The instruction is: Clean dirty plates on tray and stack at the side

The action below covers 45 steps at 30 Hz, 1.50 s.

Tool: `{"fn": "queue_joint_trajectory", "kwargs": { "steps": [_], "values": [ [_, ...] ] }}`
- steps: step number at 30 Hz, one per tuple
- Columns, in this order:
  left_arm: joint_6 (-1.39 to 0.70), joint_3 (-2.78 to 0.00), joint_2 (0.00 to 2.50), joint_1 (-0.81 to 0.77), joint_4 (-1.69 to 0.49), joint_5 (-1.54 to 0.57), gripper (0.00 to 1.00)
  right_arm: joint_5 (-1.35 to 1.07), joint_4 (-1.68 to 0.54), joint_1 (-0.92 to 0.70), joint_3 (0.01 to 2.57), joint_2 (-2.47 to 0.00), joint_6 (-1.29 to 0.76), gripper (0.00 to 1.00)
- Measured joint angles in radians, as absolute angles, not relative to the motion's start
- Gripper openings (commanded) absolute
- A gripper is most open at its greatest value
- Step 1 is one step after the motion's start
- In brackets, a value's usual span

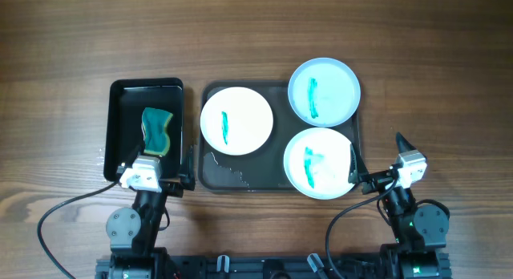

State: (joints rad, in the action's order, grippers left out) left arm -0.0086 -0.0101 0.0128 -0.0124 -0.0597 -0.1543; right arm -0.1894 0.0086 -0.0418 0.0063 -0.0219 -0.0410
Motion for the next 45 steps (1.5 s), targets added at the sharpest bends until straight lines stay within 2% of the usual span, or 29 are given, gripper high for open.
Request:
{"fn": "queue_joint_trajectory", "kwargs": {
  "steps": [27,32,36,38,44,45],
  "values": [
    [-0.009,-0.010,0.013,-0.012,-0.059,-0.155,1.00,-0.191,0.046,-0.042,0.006,-0.022,-0.041,1.00],
    [-0.009,-0.033,0.016,-0.012,-0.030,-0.179,1.00,-0.292,0.044,-0.042,0.020,-0.033,-0.041,1.00],
    [-0.008,-0.243,0.126,-0.012,-0.222,-0.186,1.00,-0.353,0.022,-0.042,0.194,-0.203,-0.039,1.00],
    [-0.008,-0.433,0.284,-0.012,-0.343,-0.190,1.00,-0.381,-0.019,-0.042,0.336,-0.352,-0.039,1.00],
    [-0.008,-0.962,0.769,-0.013,-0.765,-0.192,1.00,-0.412,-0.588,-0.043,0.969,-0.937,-0.028,1.00],
    [-0.008,-1.134,0.935,-0.013,-0.881,-0.192,1.00,-0.412,-0.671,-0.043,1.082,-1.059,-0.028,1.00]
  ]
}}
